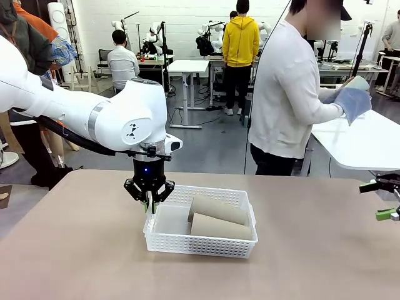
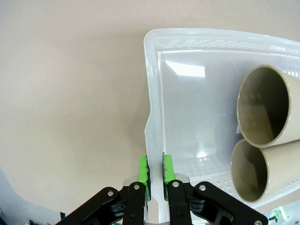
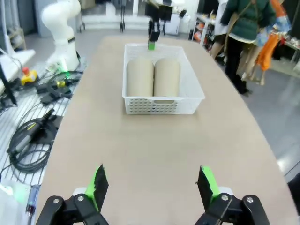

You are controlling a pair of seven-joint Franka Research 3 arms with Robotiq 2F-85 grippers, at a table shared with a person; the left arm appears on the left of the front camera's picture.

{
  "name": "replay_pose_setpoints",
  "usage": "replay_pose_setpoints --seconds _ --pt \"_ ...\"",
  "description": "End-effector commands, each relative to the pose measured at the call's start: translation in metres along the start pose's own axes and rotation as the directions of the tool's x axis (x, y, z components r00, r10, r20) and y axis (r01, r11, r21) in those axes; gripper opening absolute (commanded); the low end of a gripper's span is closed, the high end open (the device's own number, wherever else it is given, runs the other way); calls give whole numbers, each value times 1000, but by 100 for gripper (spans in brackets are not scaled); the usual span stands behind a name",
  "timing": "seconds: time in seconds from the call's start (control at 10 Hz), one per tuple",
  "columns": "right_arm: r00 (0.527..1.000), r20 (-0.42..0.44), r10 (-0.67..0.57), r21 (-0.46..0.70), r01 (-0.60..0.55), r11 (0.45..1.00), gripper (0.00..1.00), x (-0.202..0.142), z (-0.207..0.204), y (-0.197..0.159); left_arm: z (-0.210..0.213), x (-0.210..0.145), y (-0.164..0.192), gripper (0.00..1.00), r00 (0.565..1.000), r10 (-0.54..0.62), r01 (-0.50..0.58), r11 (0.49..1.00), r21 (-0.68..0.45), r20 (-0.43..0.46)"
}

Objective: Clean and organize the cups into the basket.
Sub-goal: Pick up the Reusable plastic cup from the right side of the table and stack it inside the Organizing basket in the center of the table.

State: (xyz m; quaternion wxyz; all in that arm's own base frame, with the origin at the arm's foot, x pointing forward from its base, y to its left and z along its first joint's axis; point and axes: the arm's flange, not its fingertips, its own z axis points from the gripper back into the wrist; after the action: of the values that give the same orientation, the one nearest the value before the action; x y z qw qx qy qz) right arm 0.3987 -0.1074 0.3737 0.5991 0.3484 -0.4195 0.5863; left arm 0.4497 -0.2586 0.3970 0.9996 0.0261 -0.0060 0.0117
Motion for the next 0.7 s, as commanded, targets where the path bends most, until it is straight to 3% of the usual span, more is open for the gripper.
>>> replay_pose_setpoints --seconds 0.0,0.6 --pt "999 -22 32 6 -32 999 100 12 2 0 0 -1 -2 0 1000 13 -13 1000 0 5" --pt "999 -22 32 6 -32 999 100 12 2 0 0 -1 -2 0 1000 13 -13 1000 0 5"
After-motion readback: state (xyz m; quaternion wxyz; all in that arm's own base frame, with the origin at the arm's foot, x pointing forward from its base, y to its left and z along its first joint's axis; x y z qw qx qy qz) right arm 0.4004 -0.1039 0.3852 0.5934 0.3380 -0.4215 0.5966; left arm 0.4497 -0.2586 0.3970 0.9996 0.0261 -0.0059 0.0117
